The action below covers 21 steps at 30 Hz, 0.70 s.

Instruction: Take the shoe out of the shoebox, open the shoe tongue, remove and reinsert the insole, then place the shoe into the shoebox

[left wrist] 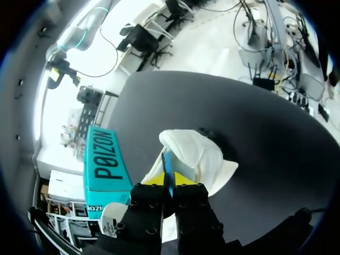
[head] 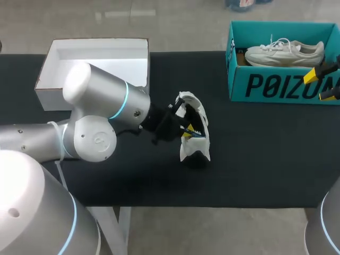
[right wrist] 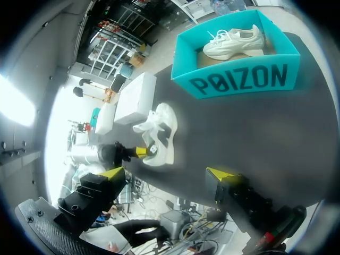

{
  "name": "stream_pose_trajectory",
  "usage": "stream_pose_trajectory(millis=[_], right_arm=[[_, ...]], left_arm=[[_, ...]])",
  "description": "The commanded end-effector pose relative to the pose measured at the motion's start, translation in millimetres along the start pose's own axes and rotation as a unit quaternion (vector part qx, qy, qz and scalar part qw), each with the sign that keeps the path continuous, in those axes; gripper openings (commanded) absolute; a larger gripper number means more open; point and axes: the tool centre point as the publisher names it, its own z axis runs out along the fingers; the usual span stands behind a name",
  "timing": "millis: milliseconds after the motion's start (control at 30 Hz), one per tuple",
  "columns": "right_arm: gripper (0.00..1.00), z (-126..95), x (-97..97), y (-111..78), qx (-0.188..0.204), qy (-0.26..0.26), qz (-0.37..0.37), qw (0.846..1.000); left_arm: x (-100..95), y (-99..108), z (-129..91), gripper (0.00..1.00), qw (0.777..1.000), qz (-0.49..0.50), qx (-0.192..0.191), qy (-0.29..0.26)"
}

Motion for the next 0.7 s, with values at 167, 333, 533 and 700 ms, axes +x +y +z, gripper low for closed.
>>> stream_pose_trajectory(millis=[167,333,533,700], right_arm=[[1.0,0,-0.2,-0.8,0.0,-0.001,0.0,1.0],[1.0,0,-0.2,-0.8,0.0,-0.001,0.0,1.0],[1.0,0,-0.2,-0.8,0.0,-0.001,0.0,1.0],[1.0,0,-0.2,-0.8,0.0,-0.001,0.0,1.0]], left_arm=[[8.5,-4,12,0.0,0.999,-0.003,0.019,0.026],[9.3,-6,14,0.0,0.999,-0.004,0.022,0.027],[1.1,-5,-6,0.73,0.999,-0.009,0.028,0.022],[-5.7,3,-19,0.47,0.999,0.004,0.026,0.043]])
